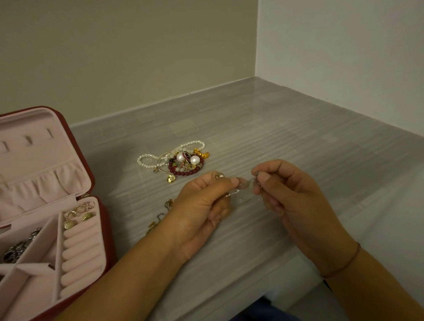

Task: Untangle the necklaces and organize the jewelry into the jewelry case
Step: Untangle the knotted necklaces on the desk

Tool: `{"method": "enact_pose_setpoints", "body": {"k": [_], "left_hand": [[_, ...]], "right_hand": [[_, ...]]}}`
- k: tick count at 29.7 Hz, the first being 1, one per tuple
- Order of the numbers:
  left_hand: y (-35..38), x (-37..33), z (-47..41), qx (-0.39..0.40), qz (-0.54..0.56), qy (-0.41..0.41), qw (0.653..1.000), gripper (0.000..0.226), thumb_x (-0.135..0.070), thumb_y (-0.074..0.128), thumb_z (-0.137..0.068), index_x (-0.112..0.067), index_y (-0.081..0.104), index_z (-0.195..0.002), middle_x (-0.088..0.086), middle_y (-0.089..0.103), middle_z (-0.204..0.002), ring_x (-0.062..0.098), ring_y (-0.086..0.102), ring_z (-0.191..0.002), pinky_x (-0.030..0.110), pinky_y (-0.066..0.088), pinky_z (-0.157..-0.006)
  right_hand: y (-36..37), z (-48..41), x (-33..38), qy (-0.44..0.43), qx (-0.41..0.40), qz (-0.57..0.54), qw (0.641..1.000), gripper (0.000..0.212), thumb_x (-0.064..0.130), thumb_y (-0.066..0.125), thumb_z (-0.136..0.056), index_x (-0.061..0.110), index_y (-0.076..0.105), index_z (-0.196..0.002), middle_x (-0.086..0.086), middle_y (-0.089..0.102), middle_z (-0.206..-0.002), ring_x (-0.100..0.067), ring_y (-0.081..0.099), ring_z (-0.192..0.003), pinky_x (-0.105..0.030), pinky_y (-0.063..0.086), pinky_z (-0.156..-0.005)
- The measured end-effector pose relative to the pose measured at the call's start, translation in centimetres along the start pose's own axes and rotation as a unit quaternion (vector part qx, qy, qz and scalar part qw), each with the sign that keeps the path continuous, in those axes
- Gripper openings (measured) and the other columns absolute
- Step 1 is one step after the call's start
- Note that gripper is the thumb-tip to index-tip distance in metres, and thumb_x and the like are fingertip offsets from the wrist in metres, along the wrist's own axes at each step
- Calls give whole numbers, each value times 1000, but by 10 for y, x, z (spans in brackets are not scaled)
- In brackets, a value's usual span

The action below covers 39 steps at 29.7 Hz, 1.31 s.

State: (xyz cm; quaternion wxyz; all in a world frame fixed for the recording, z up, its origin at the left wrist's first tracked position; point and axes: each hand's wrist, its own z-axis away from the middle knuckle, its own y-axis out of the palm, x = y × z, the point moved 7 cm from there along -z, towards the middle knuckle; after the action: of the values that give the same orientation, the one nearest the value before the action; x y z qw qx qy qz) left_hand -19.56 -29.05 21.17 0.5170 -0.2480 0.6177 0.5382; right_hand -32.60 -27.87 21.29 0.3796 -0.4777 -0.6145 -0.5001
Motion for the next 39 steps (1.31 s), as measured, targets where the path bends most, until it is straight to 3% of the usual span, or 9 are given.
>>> {"method": "enact_pose_setpoints", "body": {"k": [3,5,10,15,21,26,31,34,39], "left_hand": [[0,1,0,-2,-13,3,1000,29,-7,64,-72,-15,40,-59,-7,48,-45,2,24,-31,17,23,-39],[-3,2,-1,-8,-16,7,1000,35,-7,66,-72,-18,38,-55,-6,36,-42,3,23,-32,17,22,-38],[-2,-1,-1,4,-33,15,999,24,-7,63,-75,-18,44,-66,-5,51,-54,2,25,-33,14,26,-37],[4,4,3,39,-99,-3,994,15,-4,50,-92,-15,59,-95,-1,57,-70,3,29,-39,15,26,-42],[8,2,5,39,-175,11,984,14,-5,50,-94,-14,59,-92,-4,47,-61,4,26,-41,16,23,-39],[4,-1,5,14,-200,23,980,13,-4,61,-87,-15,65,-92,-9,58,-67,3,30,-44,16,22,-40],[4,-5,8,-11,-201,23,979,25,-30,67,-72,-18,76,-92,-1,62,-72,4,33,-41,17,21,-42],[7,-6,9,-21,-191,22,981,25,-13,65,-80,-4,72,-102,-4,71,-76,-6,50,-40,5,35,-42],[9,-8,10,-19,-195,29,980,27,-10,64,-79,1,70,-104,-5,66,-61,-5,50,-38,2,36,-44]], "right_hand": [[1,0,5,-9,-8,23,1000,7,13,59,-86,12,65,-89,-1,59,-59,-2,43,-45,-13,33,-44],[0,0,7,-11,-19,29,999,11,6,55,-90,10,65,-89,-1,57,-54,-1,44,-44,-13,33,-44],[1,0,10,4,-32,47,998,13,8,56,-89,14,68,-86,0,50,-47,-5,43,-44,-12,33,-43],[-1,-1,14,0,-37,89,995,12,12,58,-89,17,69,-87,2,47,-43,-5,41,-40,-12,33,-43],[-4,-4,21,-18,-43,124,991,11,15,61,-88,20,71,-87,4,44,-41,-6,40,-40,-14,35,-44],[-11,-7,30,-31,-56,121,991,12,13,61,-87,19,71,-86,1,40,-42,-6,36,-37,-13,32,-41],[-14,-7,34,-35,-54,127,990,11,15,61,-87,19,71,-86,-1,39,-42,-8,33,-37,-14,31,-40],[-14,-7,33,-30,-45,128,990,10,16,62,-86,19,72,-86,-3,38,-44,-9,32,-38,-14,31,-40],[-5,-7,29,-16,3,134,991,13,27,65,-79,21,73,-86,-5,38,-45,-13,30,-40,-19,30,-41]]}}
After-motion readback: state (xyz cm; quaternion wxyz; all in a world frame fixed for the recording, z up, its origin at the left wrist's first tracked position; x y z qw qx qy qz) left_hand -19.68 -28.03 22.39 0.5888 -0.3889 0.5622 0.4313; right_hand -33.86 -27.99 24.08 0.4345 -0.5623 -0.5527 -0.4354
